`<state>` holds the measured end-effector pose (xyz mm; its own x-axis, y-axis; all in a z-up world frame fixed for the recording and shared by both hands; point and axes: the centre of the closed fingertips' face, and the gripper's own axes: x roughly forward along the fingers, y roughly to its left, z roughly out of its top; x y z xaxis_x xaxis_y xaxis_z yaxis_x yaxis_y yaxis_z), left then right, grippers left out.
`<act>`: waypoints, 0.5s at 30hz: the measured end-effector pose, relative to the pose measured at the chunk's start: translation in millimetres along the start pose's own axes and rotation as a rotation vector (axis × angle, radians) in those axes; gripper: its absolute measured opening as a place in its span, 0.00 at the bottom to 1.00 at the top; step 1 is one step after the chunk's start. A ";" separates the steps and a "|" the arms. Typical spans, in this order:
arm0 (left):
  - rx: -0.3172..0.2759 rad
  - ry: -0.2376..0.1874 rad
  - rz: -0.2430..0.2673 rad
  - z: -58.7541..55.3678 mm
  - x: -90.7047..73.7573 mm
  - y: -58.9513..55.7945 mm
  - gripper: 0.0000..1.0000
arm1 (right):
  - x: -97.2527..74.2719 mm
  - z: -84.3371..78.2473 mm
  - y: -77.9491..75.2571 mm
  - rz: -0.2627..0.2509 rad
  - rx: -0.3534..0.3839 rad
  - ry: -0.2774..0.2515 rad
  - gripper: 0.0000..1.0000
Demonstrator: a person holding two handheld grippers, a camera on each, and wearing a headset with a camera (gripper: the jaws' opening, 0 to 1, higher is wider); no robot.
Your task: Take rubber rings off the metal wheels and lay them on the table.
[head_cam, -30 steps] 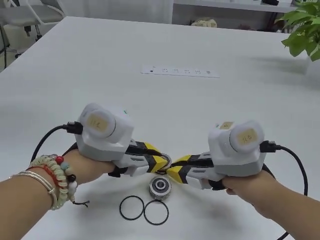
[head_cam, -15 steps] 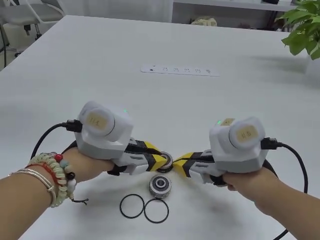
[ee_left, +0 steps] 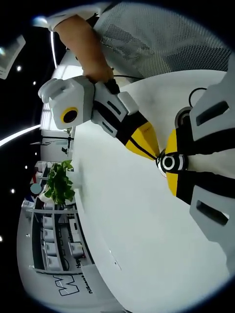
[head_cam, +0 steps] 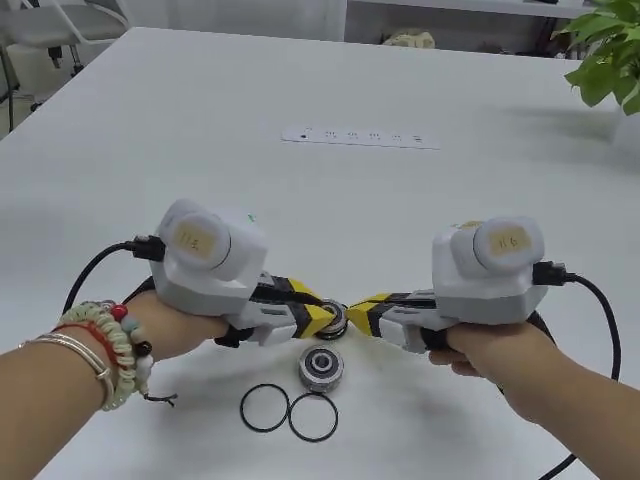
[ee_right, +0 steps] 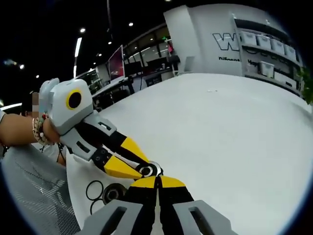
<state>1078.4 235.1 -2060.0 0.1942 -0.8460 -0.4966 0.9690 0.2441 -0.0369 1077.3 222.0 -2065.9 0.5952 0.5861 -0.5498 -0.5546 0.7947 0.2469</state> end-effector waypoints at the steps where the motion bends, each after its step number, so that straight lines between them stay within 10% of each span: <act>1: 0.001 0.001 0.001 0.1 0.0 0.0 0.06 | 0.5 0.9 0.8 0.004 -0.010 -0.003 0.00; 15: 0.012 0.009 0.004 -0.2 -0.2 0.7 0.06 | 0.5 6.2 6.6 0.023 -0.013 -0.012 0.00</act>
<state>1079.0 235.5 -2060.1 0.1964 -0.8409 -0.5043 0.9701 0.2413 -0.0245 1077.6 228.5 -2059.7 0.5890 0.6061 -0.5346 -0.5757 0.7789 0.2488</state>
